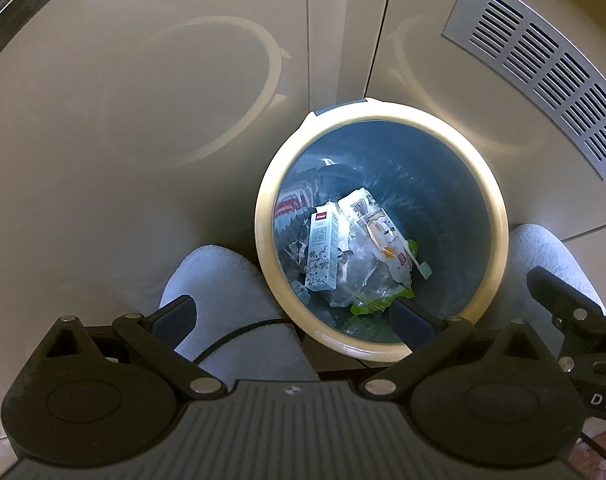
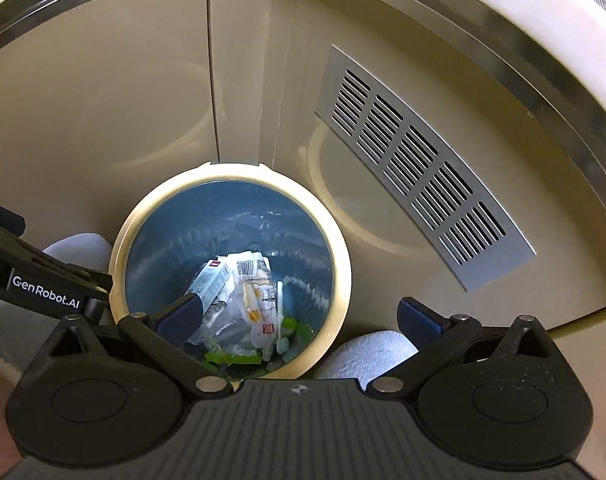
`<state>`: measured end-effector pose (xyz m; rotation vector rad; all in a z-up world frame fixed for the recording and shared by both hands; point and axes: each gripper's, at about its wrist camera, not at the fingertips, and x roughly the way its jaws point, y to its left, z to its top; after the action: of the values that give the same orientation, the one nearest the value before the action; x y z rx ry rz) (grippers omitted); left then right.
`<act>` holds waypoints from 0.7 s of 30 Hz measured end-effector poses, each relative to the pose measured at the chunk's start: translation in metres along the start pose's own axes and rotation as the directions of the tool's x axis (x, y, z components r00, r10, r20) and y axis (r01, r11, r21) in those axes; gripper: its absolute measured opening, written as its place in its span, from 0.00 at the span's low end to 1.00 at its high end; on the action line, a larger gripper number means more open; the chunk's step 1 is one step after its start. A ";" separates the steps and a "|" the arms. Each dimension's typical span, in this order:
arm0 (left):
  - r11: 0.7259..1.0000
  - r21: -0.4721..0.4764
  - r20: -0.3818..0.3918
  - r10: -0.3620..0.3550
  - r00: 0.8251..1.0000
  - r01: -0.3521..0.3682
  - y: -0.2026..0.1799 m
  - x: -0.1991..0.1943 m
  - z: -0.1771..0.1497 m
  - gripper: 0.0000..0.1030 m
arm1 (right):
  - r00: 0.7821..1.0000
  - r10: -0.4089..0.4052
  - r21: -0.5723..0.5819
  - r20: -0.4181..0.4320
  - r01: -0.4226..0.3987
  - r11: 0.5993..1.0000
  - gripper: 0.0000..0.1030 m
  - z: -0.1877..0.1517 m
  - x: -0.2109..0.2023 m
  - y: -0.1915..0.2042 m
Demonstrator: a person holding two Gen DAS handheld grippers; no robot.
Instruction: Collect trash
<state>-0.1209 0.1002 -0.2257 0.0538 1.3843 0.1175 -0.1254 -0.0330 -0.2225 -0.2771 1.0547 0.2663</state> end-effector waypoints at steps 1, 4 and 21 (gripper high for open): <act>1.000 0.002 0.002 0.002 1.000 -0.002 0.000 0.000 0.000 1.00 | 1.000 0.000 0.001 0.000 0.000 1.000 1.00 0.000 0.000 0.000; 1.000 0.006 0.004 0.007 1.000 -0.007 -0.001 -0.001 0.000 1.00 | 1.000 0.002 0.003 -0.001 -0.002 1.000 1.00 0.000 0.000 0.000; 1.000 0.018 0.017 0.012 1.000 -0.012 0.001 -0.004 0.000 1.00 | 1.000 0.009 0.014 -0.002 -0.009 1.000 1.00 -0.001 0.001 -0.001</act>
<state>-0.1219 0.1009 -0.2219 0.0780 1.3687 0.1143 -0.1254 -0.0345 -0.2242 -0.2601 1.0597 0.2669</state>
